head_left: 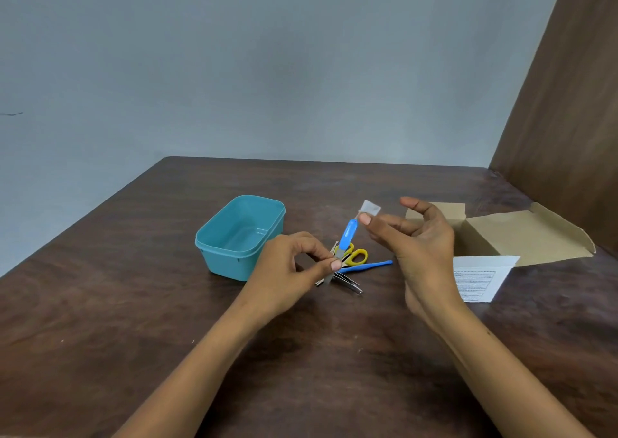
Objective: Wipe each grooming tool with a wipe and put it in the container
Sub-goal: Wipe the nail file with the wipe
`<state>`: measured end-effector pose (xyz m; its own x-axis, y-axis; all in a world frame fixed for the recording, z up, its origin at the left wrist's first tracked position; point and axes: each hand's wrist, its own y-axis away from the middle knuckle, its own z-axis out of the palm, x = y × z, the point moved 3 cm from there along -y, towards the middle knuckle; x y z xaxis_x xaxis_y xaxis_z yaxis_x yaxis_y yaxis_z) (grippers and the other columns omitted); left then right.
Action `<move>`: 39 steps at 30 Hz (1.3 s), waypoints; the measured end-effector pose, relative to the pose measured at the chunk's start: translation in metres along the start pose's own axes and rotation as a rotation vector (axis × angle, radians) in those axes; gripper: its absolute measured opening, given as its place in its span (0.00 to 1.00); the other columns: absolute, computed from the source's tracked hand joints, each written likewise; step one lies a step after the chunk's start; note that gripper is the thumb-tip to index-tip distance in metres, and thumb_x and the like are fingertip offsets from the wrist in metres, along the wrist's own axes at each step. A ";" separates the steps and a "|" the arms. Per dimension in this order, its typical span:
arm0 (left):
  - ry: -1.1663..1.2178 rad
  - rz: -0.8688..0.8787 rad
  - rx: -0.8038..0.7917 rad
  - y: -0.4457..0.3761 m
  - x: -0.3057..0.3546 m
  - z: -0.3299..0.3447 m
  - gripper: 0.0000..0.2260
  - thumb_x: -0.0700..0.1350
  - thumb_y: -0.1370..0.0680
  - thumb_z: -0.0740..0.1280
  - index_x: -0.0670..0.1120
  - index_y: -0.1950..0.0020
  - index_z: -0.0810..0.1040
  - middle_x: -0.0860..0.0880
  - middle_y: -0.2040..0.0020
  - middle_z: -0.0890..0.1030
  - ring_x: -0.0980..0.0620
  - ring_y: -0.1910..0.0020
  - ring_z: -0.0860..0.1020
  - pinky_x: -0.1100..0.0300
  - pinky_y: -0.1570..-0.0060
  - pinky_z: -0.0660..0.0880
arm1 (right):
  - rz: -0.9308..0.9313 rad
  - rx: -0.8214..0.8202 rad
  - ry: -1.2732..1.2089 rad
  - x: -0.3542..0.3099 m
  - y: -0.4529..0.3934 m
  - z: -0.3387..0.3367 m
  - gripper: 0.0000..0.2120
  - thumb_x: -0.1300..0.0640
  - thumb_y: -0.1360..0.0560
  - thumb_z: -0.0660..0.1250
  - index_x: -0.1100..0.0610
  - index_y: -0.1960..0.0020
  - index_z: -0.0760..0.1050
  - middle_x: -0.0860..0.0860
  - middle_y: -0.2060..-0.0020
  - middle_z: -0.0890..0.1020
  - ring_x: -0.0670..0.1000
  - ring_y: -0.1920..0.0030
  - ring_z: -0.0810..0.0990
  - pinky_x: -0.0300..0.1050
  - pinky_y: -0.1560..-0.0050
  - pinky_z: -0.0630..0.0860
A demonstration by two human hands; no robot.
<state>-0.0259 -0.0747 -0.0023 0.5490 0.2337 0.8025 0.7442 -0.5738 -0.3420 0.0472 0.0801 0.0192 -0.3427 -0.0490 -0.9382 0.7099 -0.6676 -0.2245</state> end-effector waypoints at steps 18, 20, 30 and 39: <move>0.321 -0.173 0.058 0.001 0.000 0.004 0.03 0.42 0.27 0.72 0.43 0.57 0.85 0.55 0.68 0.82 0.63 0.69 0.76 0.71 0.67 0.71 | 0.120 -0.283 0.183 0.015 0.002 0.007 0.13 0.64 0.38 0.78 0.60 0.57 0.79 0.57 0.63 0.86 0.54 0.61 0.85 0.40 0.61 0.79; 0.299 -0.151 0.047 0.002 0.002 0.004 0.02 0.41 0.28 0.72 0.44 0.57 0.85 0.56 0.69 0.82 0.64 0.69 0.77 0.72 0.67 0.70 | 0.121 -0.286 0.203 0.015 0.002 0.007 0.13 0.63 0.38 0.79 0.59 0.56 0.79 0.57 0.63 0.86 0.54 0.60 0.85 0.41 0.59 0.80; 0.380 -0.197 0.149 -0.001 0.006 -0.004 0.02 0.45 0.28 0.72 0.48 0.56 0.82 0.54 0.63 0.83 0.61 0.64 0.79 0.66 0.70 0.75 | 0.093 -0.422 0.436 0.012 0.002 0.008 0.14 0.63 0.40 0.80 0.59 0.58 0.78 0.57 0.65 0.85 0.56 0.61 0.85 0.47 0.55 0.81; 0.519 -0.256 0.164 -0.007 0.002 -0.001 0.06 0.41 0.27 0.70 0.39 0.55 0.82 0.48 0.66 0.83 0.57 0.67 0.80 0.67 0.71 0.75 | 0.077 -0.461 0.421 0.006 -0.002 0.004 0.08 0.67 0.35 0.76 0.64 0.57 0.82 0.58 0.63 0.85 0.53 0.62 0.85 0.39 0.63 0.81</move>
<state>-0.0302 -0.0711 0.0021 0.1176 -0.0892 0.9890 0.8998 -0.4119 -0.1441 0.0413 0.0783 0.0148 -0.0746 0.2753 -0.9585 0.9474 -0.2804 -0.1543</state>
